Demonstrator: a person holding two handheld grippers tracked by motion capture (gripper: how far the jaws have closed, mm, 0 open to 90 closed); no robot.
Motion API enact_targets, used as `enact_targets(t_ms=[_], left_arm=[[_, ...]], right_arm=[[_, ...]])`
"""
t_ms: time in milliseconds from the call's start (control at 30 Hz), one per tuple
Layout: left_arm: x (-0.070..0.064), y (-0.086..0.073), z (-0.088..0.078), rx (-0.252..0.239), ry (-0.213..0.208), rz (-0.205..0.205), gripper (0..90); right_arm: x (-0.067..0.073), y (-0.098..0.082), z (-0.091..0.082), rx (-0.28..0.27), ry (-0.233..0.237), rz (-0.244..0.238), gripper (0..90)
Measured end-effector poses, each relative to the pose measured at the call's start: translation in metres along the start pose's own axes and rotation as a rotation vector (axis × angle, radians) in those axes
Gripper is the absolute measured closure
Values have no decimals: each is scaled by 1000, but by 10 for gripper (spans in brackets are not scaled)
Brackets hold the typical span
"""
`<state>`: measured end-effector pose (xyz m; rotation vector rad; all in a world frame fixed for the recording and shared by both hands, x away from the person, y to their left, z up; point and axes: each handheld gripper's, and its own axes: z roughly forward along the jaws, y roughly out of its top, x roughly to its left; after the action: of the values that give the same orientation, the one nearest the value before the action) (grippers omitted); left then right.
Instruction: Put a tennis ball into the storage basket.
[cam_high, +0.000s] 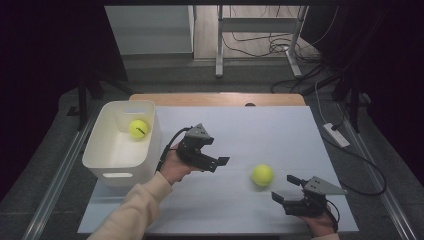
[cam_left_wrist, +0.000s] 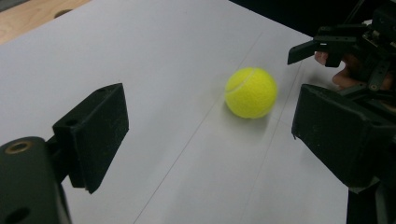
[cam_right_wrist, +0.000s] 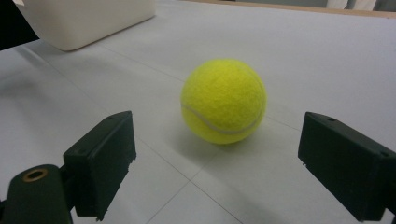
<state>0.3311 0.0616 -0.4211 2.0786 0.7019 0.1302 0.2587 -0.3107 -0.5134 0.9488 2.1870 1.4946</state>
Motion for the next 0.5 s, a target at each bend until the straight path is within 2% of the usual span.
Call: enact_targets(t_ms=[200, 500], left_arm=[[-7, 0, 14, 24, -19, 27, 107], [-14, 2, 31, 43, -43, 39, 111]], right_arm=[[0, 1, -1, -2, 3, -3, 110], [-1, 0, -3, -14, -2, 6, 110]])
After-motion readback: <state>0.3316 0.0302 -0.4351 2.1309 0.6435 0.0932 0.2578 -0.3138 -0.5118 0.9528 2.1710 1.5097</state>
